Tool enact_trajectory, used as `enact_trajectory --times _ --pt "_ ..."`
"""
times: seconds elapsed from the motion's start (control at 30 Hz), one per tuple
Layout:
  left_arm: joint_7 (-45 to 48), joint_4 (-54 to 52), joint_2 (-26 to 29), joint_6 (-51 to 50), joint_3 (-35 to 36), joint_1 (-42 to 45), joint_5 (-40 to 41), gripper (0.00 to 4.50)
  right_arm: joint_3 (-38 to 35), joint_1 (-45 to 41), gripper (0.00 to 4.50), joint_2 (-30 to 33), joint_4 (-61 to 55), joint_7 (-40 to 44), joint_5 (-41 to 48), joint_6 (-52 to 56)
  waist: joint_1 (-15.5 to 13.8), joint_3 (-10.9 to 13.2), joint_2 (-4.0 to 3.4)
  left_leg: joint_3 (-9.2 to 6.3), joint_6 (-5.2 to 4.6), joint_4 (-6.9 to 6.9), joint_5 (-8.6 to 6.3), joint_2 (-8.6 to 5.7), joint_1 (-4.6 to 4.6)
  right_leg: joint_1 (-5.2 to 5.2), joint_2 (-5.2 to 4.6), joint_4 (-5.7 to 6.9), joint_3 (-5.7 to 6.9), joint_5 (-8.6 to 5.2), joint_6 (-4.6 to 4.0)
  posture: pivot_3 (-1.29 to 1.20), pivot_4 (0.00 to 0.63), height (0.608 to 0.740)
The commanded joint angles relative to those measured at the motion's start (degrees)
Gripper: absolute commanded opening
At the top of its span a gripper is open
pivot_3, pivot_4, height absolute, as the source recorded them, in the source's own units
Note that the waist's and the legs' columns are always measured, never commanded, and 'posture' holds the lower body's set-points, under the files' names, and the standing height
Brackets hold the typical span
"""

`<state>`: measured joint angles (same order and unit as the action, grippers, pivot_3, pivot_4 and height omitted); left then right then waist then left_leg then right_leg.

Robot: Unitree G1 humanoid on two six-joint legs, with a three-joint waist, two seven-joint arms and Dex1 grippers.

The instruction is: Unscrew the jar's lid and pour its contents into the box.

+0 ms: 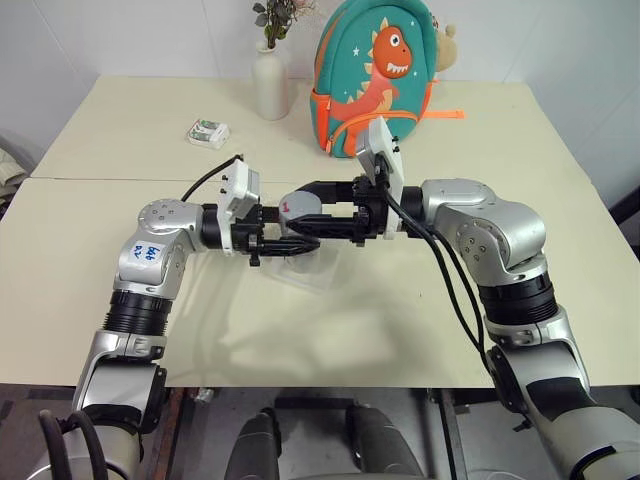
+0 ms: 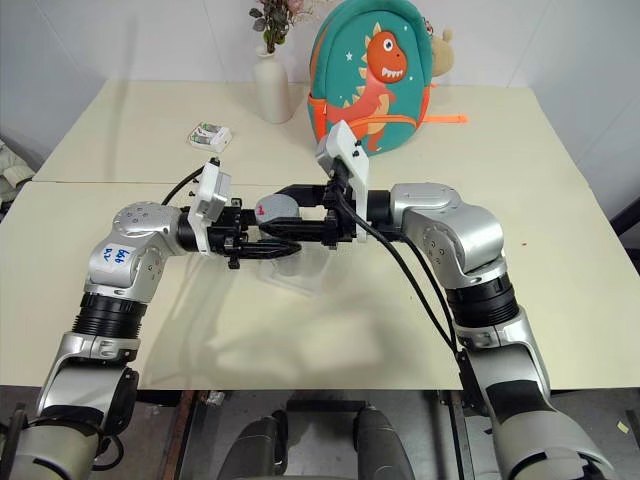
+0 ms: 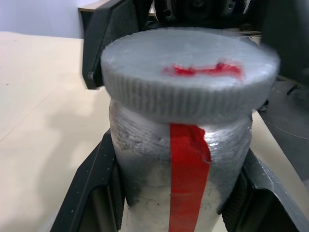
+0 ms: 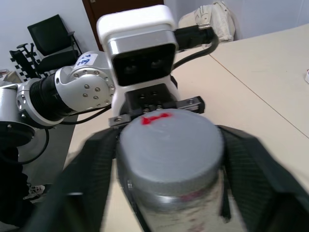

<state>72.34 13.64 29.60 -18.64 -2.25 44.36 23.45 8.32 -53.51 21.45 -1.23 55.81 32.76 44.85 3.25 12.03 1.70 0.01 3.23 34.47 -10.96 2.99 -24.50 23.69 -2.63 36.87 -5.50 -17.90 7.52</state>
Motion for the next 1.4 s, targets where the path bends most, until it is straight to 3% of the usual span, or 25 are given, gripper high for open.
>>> enact_trajectory --times 0.03,0.27,0.43,0.63,0.73,0.8,1.13,1.4 --pt "-0.1 -2.4 0.4 0.2 1.1 -0.5 1.1 2.04 -2.3 -0.9 3.28 -1.2 -1.8 0.1 2.3 -0.4 0.0 0.0 0.0 0.0 0.0 0.0 0.0 0.0 0.0 0.0 0.0 0.0 0.0 0.0 0.0 0.0 0.15 0.74" --pt "-0.4 -3.0 0.5 0.1 1.1 -1.1 1.3 2.04 -9.3 -1.3 3.28 -4.1 -4.1 -3.2 10.8 4.6 0.0 0.0 0.0 -0.01 0.0 -0.02 0.0 0.01 0.0 0.0 0.0 0.01 0.0 0.0 0.0 0.0 0.15 0.74" --pt "-0.4 -3.3 0.9 0.2 1.6 -1.7 1.5 2.04 -14.1 -0.4 3.28 -2.5 -6.4 -5.9 16.0 7.5 -0.1 0.0 0.0 0.0 0.0 -0.02 0.0 0.01 0.0 -0.01 -0.01 0.0 0.0 0.0 0.0 0.0 0.15 0.74" --pt "-0.3 -2.9 0.6 0.4 1.4 -1.4 1.6 2.04 -8.8 2.4 3.28 1.2 -8.2 -6.0 9.5 4.2 0.1 0.0 0.0 0.01 0.0 -0.02 0.0 0.01 0.01 0.0 0.0 -0.01 -0.01 -0.01 -0.01 0.0 0.15 0.74" --pt "-0.3 -2.6 0.4 0.5 1.3 -1.0 1.5 2.04 -5.3 1.7 3.85 1.2 -7.2 -6.4 5.7 2.1 0.2 0.0 0.0 0.06 0.0 -0.03 0.0 0.01 0.01 0.04 0.01 0.0 -0.06 -0.01 -0.02 0.0 0.15 0.74" --pt "-0.3 -2.5 0.3 0.5 1.3 -0.8 1.5 2.04 -3.5 1.7 4.48 1.6 -8.0 -4.1 5.5 1.5 0.1 0.0 0.0 0.05 0.0 -0.04 0.0 0.02 0.01 0.05 0.02 0.0 -0.06 -0.01 -0.01 0.0 0.15 0.74" --pt "-0.3 -2.7 0.4 0.3 1.2 -0.9 1.5 2.04 0.5 1.7 4.48 0.5 -7.3 -3.0 1.4 -1.9 0.0 0.0 0.0 0.06 0.0 -0.04 -0.01 0.02 0.0 0.04 0.02 -0.02 -0.06 -0.01 -0.01 0.0 0.15 0.74" --pt "-0.4 -3.2 0.2 0.1 1.2 -1.3 1.7 2.04 -0.3 0.8 4.48 -1.2 -4.6 -3.4 1.3 -1.3 0.0 0.0 0.0 0.06 0.0 -0.04 -0.01 0.02 0.0 0.04 0.02 -0.02 -0.06 -0.01 -0.01 0.0 0.15 0.74"
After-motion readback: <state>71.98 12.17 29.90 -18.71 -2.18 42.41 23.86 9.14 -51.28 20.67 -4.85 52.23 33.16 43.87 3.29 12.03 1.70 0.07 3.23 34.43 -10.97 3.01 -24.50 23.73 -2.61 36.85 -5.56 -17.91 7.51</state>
